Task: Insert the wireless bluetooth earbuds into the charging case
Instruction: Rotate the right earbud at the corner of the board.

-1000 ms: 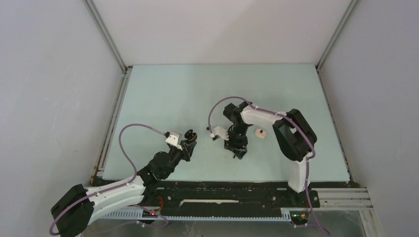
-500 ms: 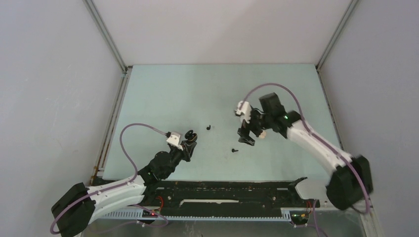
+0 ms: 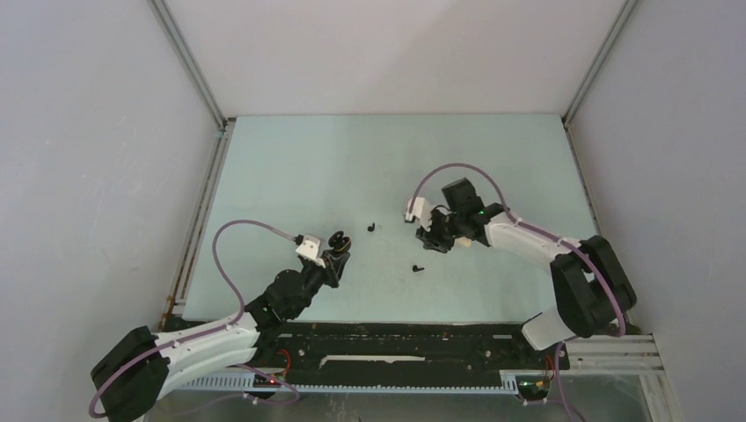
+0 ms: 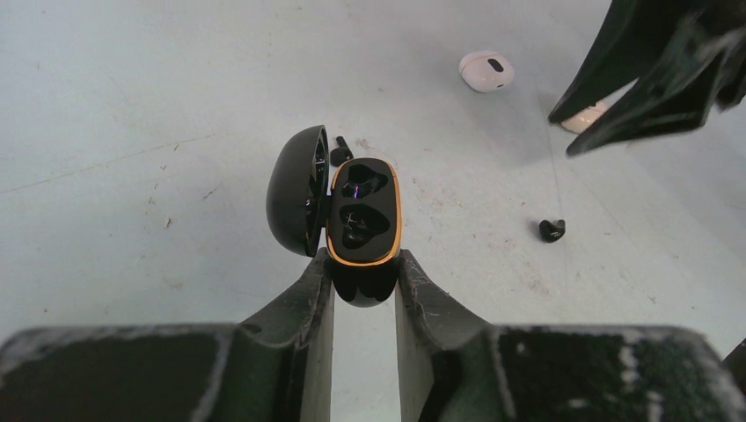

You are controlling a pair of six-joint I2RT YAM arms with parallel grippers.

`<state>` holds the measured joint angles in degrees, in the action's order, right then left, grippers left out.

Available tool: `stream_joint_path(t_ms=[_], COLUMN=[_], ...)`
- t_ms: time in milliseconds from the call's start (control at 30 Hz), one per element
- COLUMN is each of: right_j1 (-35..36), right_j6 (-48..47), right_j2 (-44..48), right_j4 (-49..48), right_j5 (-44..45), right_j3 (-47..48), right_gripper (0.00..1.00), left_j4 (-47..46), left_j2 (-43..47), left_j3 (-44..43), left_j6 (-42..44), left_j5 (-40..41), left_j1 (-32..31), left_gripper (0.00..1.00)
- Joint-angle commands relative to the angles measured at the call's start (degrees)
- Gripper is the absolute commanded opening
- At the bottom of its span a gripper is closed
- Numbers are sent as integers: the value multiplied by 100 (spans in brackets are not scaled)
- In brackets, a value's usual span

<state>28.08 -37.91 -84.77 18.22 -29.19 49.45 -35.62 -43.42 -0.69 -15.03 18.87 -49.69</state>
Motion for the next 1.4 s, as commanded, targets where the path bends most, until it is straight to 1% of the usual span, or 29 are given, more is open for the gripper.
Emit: stream_joint_path(t_ms=[0, 100, 300, 467, 800, 967, 1367], right_j1=[489, 706, 1006, 1121, 1238, 1297, 1676], right_j6=[-716, -779, -999, -1060, -1366, -1307, -1278], right_j2=[-361, -602, -961, -1045, -865, -805, -932], right_j4=[-2, -41, 108, 304, 872, 850, 693], right_j5=[903, 1226, 1462, 1303, 718, 742, 1142], right_j3=[188, 188, 188, 188, 188, 188, 192], right_gripper=[35, 35, 36, 36, 39, 39, 40], left_j4=[-297, -301, -298, -297, -297, -297, -297], left_j2=[174, 214, 228, 221, 198, 127, 70], left_j3=[34, 34, 34, 38, 34, 12, -10], left_j6=[39, 51, 96, 105, 105, 105, 88], left_j5=[99, 91, 69, 56, 21, -12, -51], left_j1=[31, 30, 34, 33, 31, 36, 36], left_gripper=[3, 3, 3, 3, 4, 4, 4])
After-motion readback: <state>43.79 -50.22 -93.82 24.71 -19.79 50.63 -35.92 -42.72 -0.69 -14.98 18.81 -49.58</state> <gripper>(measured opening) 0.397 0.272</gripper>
